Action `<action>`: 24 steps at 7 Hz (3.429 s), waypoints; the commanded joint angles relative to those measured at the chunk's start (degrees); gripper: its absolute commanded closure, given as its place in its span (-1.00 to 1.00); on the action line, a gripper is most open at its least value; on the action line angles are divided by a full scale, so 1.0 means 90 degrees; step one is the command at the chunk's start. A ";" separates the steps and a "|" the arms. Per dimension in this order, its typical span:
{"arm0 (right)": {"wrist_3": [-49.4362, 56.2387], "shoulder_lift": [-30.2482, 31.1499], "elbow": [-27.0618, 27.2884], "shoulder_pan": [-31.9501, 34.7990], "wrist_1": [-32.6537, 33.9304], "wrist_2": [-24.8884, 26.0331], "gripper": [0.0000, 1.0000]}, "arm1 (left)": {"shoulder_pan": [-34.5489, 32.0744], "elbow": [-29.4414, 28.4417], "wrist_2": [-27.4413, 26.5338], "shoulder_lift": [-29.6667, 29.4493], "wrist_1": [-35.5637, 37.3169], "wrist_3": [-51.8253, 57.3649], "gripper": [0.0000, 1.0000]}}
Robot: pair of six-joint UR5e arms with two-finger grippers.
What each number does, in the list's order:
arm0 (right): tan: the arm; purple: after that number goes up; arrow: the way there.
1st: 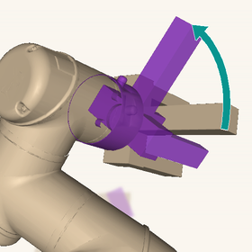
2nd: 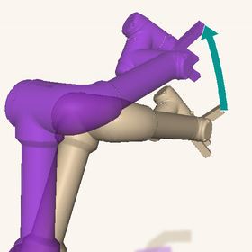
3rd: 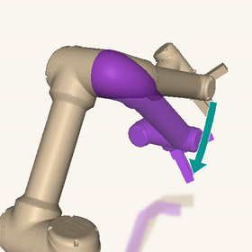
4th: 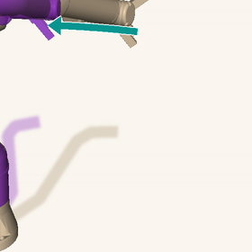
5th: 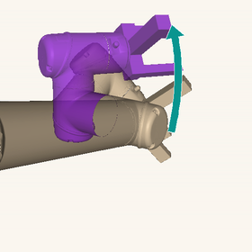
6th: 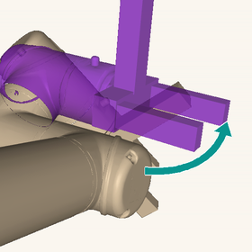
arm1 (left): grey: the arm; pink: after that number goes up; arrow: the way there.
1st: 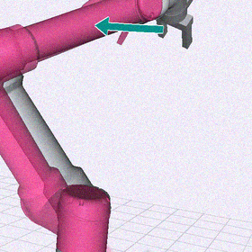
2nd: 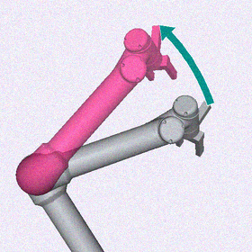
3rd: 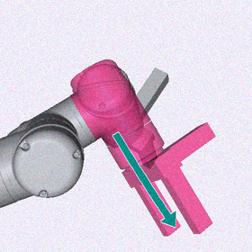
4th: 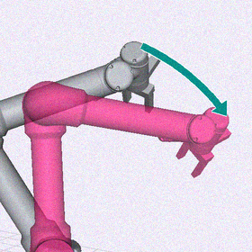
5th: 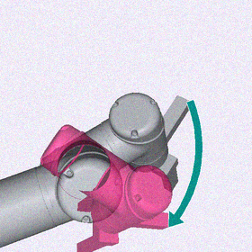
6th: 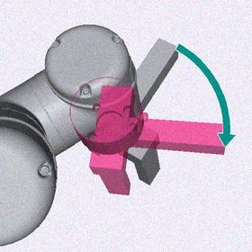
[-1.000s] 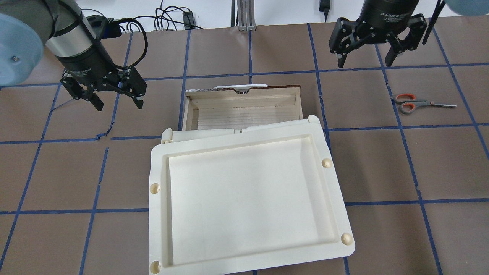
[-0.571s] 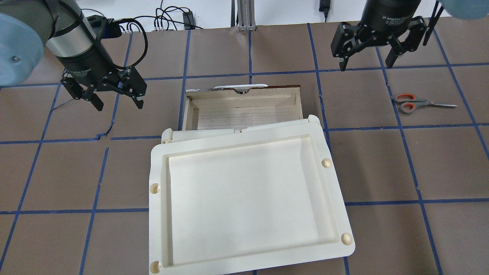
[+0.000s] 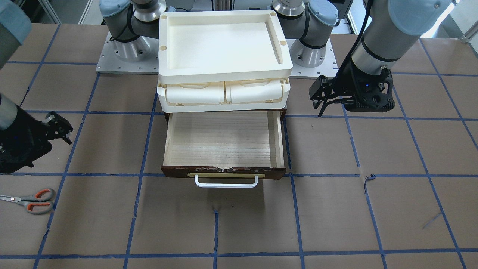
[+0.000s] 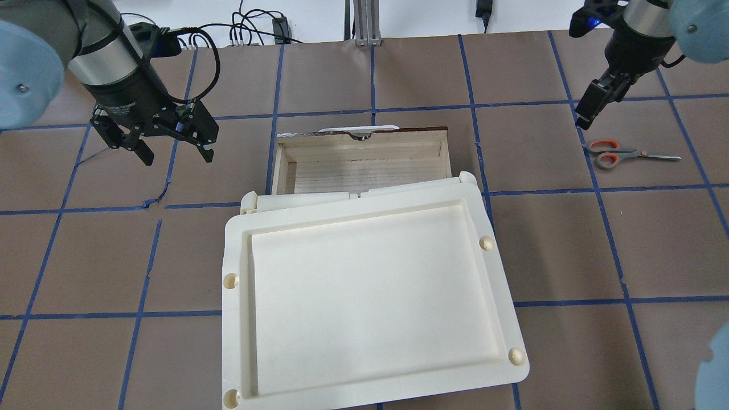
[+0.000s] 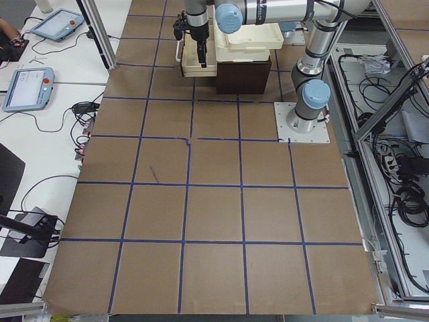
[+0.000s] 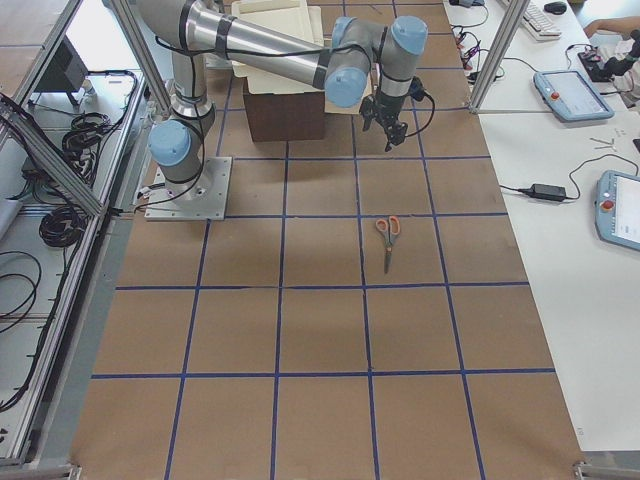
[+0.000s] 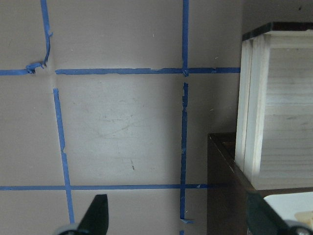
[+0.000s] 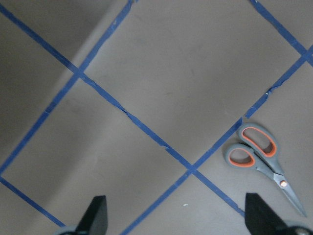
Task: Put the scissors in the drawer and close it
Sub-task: 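Move the right gripper over the grey-and-orange scissors, then lower the right gripper and close it on the scissors' pivot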
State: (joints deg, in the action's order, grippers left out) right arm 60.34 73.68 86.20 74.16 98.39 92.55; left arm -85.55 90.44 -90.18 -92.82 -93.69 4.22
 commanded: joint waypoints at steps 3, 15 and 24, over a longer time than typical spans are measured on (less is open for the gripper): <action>0.4313 -0.0928 0.0538 -0.1119 0.2160 -0.0068 -1.00 | 0.0003 0.0000 0.0000 0.0001 0.0000 0.0000 -1.00; 0.6665 -0.1907 0.0998 -0.1756 0.3638 -0.0625 -0.20 | -0.0007 0.0097 -0.0010 0.0049 0.0000 0.0068 -1.00; 0.5264 -0.0778 0.0834 -0.1308 0.2950 -0.0732 1.00 | 0.0003 0.0097 0.0000 0.0049 0.0000 0.0068 -1.00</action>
State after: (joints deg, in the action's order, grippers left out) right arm 112.35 62.64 94.56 60.95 128.89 86.37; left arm -85.59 91.32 -90.19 -92.37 -93.69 4.81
